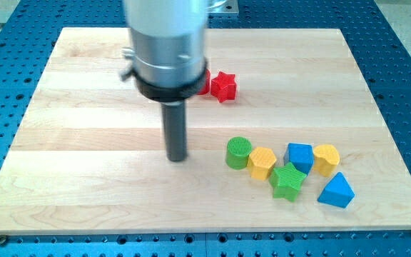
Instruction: Keep red star above cube
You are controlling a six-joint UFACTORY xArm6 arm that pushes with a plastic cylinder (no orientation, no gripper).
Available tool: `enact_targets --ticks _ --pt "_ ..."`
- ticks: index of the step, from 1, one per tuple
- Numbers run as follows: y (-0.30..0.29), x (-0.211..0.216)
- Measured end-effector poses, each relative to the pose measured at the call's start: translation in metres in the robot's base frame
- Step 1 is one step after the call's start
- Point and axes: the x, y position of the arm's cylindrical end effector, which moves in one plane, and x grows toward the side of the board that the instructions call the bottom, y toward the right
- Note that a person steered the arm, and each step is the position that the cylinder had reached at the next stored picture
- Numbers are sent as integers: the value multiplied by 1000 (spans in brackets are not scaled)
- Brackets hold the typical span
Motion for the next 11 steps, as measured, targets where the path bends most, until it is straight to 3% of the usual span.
enact_targets --ticks 2,3,4,5,7,8,11 --pt "-27 -106" --pt "-83 -115" --pt "-97 -163" --pt "-57 -170" --pt "114 -134" --pt "147 -122" --pt "144 -94"
